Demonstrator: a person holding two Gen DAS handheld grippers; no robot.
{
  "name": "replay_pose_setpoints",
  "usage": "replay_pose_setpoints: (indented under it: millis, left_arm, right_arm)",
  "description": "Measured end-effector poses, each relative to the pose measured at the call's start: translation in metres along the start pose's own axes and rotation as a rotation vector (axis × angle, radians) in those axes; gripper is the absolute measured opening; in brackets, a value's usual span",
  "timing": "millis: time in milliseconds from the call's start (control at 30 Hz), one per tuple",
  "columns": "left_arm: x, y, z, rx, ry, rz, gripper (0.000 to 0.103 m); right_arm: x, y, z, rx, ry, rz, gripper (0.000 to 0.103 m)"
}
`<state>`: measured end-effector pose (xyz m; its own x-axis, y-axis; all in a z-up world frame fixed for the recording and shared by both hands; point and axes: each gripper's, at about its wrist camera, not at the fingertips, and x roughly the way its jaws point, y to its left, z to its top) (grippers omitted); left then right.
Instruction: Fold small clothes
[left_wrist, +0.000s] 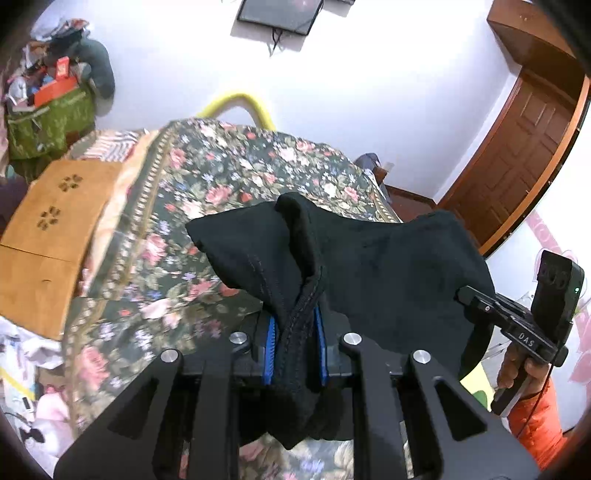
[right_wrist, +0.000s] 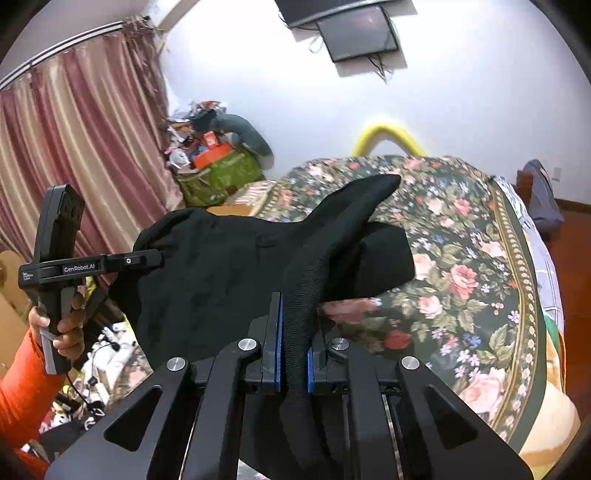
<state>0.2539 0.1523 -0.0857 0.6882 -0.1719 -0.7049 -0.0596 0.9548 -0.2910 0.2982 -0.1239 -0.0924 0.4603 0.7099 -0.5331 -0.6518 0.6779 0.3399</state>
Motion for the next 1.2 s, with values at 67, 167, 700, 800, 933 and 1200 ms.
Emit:
replay_pose_setpoints:
  millis: [67, 167, 700, 800, 933, 1200]
  left_arm:
    - [-0.013, 0.005, -0.007, 0.002, -0.009, 0.01, 0.017]
    - [-0.022, 0.017, -0.022, -0.014, 0.003, 0.016, 0.017]
    - [0.041, 0.091, -0.129, -0.086, 0.2, 0.165, 0.039]
    - [0.033, 0.098, -0.131, -0.057, 0.176, 0.245, 0.043]
    - [0.019, 0.096, -0.124, 0.01, 0.132, 0.345, 0.046]
    - [0.032, 0.051, -0.107, 0.119, 0.152, 0.181, 0.063]
  right_arm:
    - [-0.004, 0.012, -0.005, -0.005, -0.001, 0.013, 0.008]
    - [-0.002, 0.023, -0.016, -0.001, 0.01, 0.035, 0.008]
    - [0.037, -0.007, -0.104, 0.113, 0.2, -0.097, 0.014]
    - [0.021, -0.004, -0.1, 0.067, 0.18, -0.164, 0.014]
    - [0.014, 0.009, -0.088, -0.015, 0.152, -0.173, 0.017]
    - [0.076, 0.055, -0.075, -0.147, 0.214, -0.006, 0.039]
